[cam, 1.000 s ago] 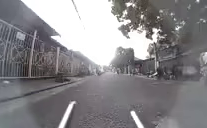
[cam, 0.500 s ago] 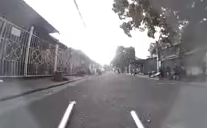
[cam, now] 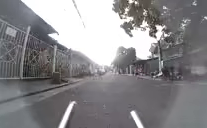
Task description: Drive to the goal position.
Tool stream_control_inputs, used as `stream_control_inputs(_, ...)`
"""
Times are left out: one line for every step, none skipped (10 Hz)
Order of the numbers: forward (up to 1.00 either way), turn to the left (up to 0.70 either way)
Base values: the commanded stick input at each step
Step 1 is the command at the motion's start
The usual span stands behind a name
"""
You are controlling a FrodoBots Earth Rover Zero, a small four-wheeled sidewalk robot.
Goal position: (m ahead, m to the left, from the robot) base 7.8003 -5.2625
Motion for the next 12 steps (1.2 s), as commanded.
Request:
stream_control_inputs(0.7, 0.0)
stream_control_inputs(0.7, 0.0)
stream_control_inputs(0.7, 0.0)
stream_control_inputs(0.7, 0.0)
stream_control_inputs(0.7, 0.0)
stream_control_inputs(0.7, 0.0)
stream_control_inputs(0.7, 0.0)
stream_control_inputs(0.7, 0.0)
stream_control_inputs(0.7, -0.15)
stream_control_inputs(0.7, -0.35)
stream_control_inputs(0.7, -0.35)
stream_control_inputs(0.7, -0.33)
